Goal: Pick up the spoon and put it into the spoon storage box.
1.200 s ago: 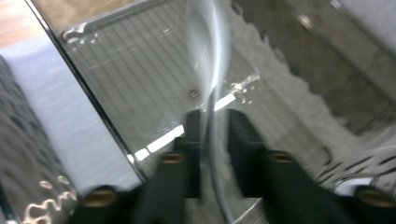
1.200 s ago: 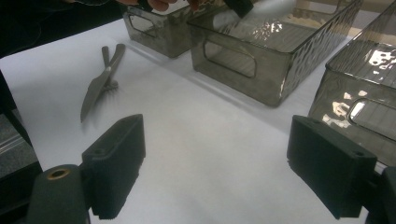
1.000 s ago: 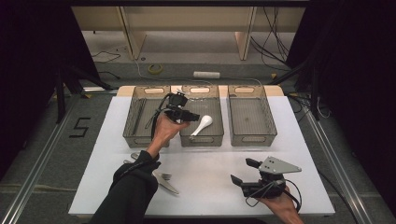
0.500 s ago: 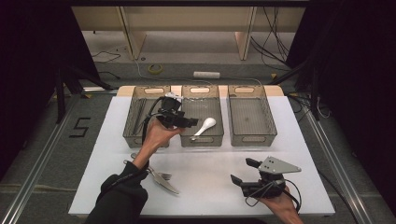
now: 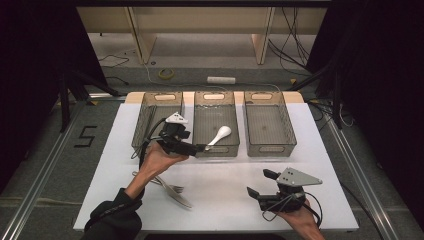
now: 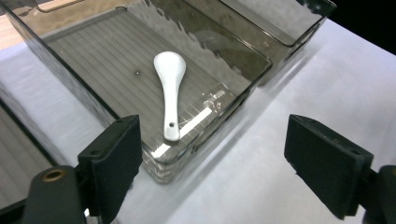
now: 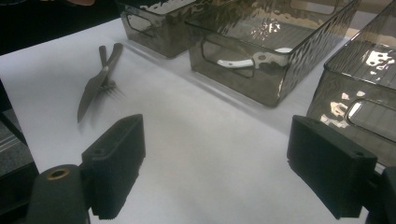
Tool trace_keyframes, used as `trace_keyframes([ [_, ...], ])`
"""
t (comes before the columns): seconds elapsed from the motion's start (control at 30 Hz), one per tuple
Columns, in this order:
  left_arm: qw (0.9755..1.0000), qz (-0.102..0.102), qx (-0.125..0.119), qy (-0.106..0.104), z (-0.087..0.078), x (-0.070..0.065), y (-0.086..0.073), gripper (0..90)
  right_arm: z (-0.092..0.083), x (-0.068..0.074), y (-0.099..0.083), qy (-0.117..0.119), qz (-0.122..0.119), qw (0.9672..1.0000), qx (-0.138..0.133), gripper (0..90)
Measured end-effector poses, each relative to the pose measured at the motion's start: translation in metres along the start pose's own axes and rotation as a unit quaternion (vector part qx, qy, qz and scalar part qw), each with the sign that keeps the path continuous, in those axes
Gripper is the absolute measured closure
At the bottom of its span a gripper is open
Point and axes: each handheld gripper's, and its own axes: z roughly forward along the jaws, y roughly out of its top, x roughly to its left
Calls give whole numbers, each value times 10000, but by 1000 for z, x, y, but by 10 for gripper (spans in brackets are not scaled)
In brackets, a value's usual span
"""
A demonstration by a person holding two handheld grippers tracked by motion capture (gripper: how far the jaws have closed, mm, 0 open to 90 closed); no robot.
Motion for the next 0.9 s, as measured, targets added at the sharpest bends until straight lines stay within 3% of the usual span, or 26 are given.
trace_keyframes([
  [0.2, 9998, 53, 65, 169, -12, 4, -11, 181, 1, 1, 0, 0, 5, 10000, 8, 202],
  [0.5, 9995, -126, -163, 223, -35, 11, -23, 181, 1, -1, 0, 7, 46, 10000, 5, 202],
  [0.9, 9993, -76, 2, 364, -40, 7, -36, 181, -1, -4, -1, -7, 92, 10000, -26, 202],
])
